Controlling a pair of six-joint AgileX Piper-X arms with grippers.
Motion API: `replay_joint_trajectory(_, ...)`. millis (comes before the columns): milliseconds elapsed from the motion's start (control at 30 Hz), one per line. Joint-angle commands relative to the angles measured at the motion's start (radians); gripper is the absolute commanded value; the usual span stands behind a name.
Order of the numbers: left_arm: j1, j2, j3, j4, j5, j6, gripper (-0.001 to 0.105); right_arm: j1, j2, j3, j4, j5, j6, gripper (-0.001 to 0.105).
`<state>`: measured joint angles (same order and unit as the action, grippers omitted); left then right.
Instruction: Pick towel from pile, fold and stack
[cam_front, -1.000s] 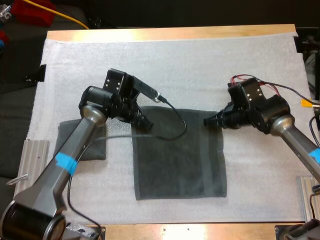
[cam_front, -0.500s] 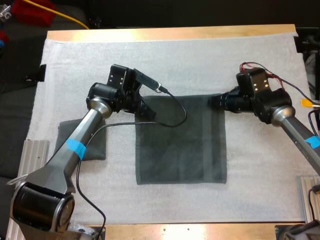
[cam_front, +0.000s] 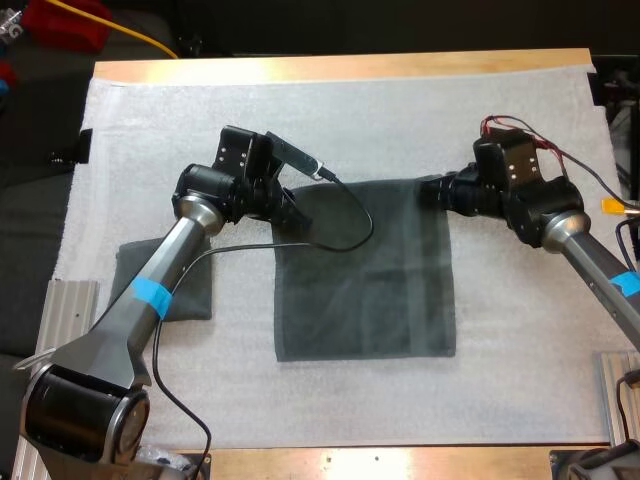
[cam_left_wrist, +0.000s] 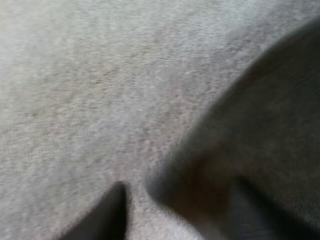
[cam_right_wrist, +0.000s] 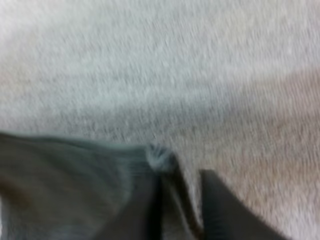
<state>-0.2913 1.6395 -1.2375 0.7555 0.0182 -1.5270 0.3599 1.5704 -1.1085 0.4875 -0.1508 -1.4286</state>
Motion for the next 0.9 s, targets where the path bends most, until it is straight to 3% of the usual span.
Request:
replay_joint_trajectory(0, 0.001, -0.009, -0.028, 0.007, -0.042, -0.010, 0.072, -0.007, -0.005, -0.016, -0.020, 0.014, -0.003, 0.057)
replay_joint_trajectory(100, 0.001, -0.035, -0.074, 0.046, -0.078, -0.010, 0.064, -0.007, -0.028, -0.024, -0.018, 0.041, -0.007, 0.080)
replay_joint_trajectory(433, 0.001, -0.228, -0.092, 0.224, -0.077, -0.070, 0.067, -0.007, -0.197, -0.023, 0.126, 0.035, -0.033, 0.075)
replay_joint_trajectory(700, -0.012, -0.387, -0.092, 0.418, 0.069, -0.176, 0.066, -0.007, -0.362, -0.023, 0.350, 0.033, -0.071, 0.075)
replay_joint_trajectory(867, -0.052, -0.482, -0.063, 0.504, 0.068, -0.225, 0.066, -0.007, -0.451, -0.019, 0.458, -0.006, -0.071, 0.075)
